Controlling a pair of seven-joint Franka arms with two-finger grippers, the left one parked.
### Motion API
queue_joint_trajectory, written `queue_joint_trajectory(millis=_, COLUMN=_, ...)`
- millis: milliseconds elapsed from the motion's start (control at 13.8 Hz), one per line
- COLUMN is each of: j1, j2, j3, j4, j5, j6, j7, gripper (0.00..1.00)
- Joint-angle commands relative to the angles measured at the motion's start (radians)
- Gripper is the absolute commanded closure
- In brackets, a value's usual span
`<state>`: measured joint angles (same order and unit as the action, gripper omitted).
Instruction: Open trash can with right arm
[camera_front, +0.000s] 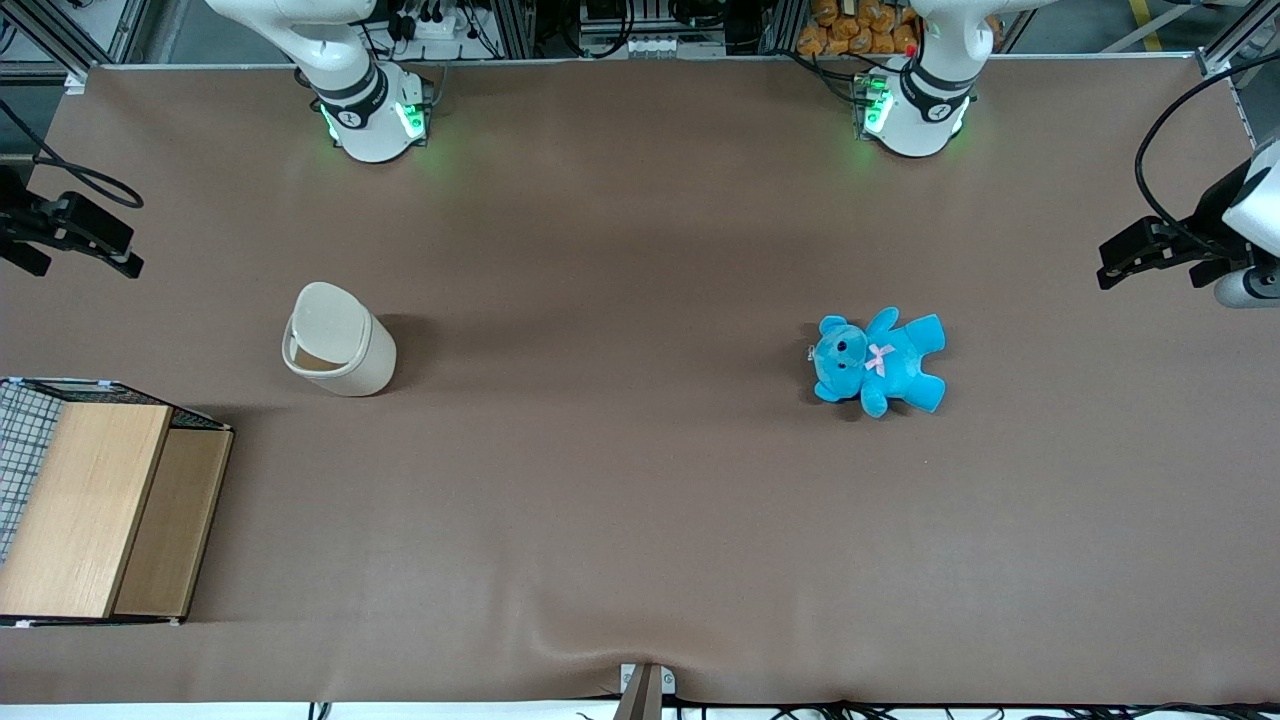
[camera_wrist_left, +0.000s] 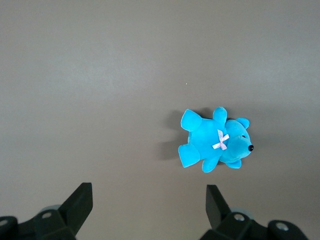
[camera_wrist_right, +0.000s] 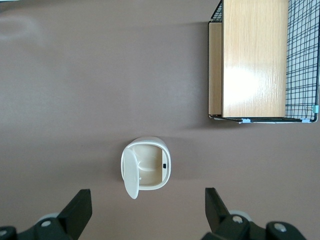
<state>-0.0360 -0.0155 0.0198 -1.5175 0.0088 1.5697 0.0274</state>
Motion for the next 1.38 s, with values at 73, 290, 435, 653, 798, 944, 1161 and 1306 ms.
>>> queue_joint_trajectory(millis=73, j1=-0.015, j2=-0.015, j3=0.009, j4=-0.006, j5=0.005, j6=-0.007, j7=-0.014, gripper=0.00)
queue_joint_trajectory(millis=290, j1=-0.018, j2=-0.015, j3=0.008, j4=-0.006, j5=0.016, j6=-0.011, j7=-0.014, gripper=0.00)
queue_joint_trajectory(millis=435, j1=-0.016, j2=-0.015, j3=0.008, j4=-0.004, j5=0.011, j6=-0.020, j7=-0.015, gripper=0.00)
queue_joint_trajectory(millis=653, j1=-0.016, j2=-0.015, j3=0.009, j4=-0.004, j5=0.003, j6=-0.022, j7=-0.014, gripper=0.00)
queue_joint_trajectory(millis=798, j1=-0.018, j2=-0.014, j3=0.008, j4=-0.004, j5=0.003, j6=-0.023, j7=-0.015, gripper=0.00)
queue_joint_trajectory(millis=944, j1=-0.016, j2=-0.015, j3=0.008, j4=-0.004, j5=0.002, j6=-0.036, j7=-0.009, gripper=0.00)
queue_joint_trajectory(millis=1161, j1=-0.016, j2=-0.014, j3=0.009, j4=-0.004, j5=0.000, j6=-0.036, j7=-0.017, gripper=0.00)
queue_joint_trajectory(millis=1306, j1=-0.016, j2=-0.008, j3=0.009, j4=-0.001, j5=0.000, j6=-0.036, j7=-0.006, gripper=0.00)
